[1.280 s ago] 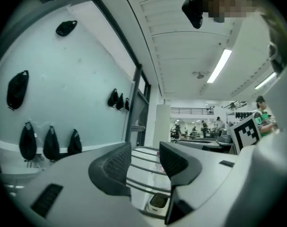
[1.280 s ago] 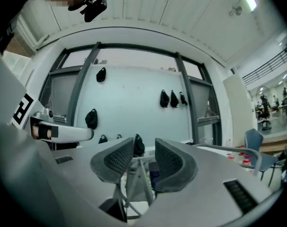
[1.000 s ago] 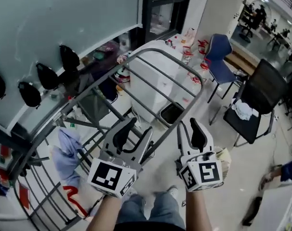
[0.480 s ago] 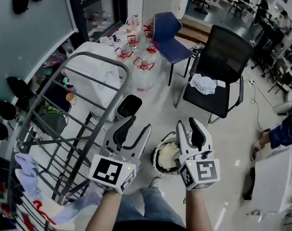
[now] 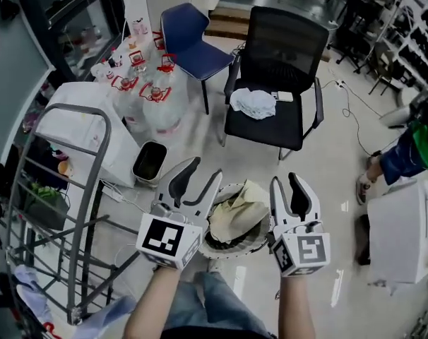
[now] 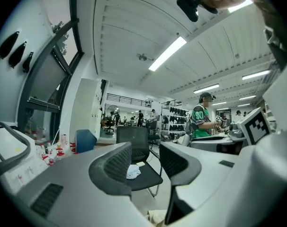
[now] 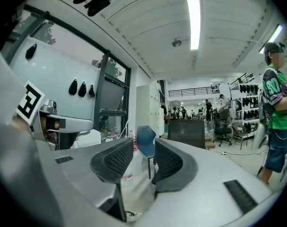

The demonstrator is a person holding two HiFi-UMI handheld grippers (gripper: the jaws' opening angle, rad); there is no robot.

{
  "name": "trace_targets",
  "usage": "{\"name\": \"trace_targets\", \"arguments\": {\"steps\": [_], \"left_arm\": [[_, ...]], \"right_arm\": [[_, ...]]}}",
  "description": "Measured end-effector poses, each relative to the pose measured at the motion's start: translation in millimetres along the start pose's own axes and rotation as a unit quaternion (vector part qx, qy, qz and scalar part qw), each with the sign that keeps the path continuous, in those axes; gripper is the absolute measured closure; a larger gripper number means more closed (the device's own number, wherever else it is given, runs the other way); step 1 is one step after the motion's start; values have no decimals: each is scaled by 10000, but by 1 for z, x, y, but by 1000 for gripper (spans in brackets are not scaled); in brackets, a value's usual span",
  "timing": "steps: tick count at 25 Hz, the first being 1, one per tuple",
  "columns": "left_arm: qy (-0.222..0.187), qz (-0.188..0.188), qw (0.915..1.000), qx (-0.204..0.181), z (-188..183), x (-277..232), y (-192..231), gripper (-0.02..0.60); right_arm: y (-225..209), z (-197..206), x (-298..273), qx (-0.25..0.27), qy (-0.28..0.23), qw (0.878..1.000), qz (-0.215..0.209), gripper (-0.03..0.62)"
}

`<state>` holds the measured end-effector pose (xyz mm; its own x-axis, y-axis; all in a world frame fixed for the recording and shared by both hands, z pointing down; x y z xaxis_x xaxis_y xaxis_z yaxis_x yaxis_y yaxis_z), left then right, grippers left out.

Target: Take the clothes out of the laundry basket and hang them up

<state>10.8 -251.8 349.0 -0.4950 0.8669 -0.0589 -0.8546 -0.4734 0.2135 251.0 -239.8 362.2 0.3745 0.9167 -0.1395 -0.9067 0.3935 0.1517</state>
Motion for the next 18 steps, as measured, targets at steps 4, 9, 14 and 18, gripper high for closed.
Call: {"name": "trace_targets", "arguments": {"steps": [4, 9, 14, 18], "left_arm": [[298, 380, 9988, 46, 22, -46, -10, 385], [691, 751, 9947, 97, 64, -103, -9, 385], [1073, 1020, 9889, 145, 121, -157, 0, 385], [1431, 1215, 9819, 249, 182, -194, 3, 385]], "right_arm": [[-32, 32, -6, -93, 166, 9994, 296, 449], [-58, 75, -23, -295, 537, 9961, 635, 450], [-76, 134, -44, -480, 930, 9898, 963, 450], [-87, 196, -64, -557, 1299, 9835, 1129, 450]]}}
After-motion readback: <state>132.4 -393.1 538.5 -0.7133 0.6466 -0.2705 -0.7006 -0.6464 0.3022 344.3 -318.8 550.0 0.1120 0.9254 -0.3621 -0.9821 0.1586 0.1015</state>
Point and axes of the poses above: the fingertips, and each gripper's own axes: x backward along the fingers, y to its left, z out of its underside, the point moved 10 cm from there along x, backward along the fingers, and after that the axes turned 9 degrees about x, right-handed, at the moved point
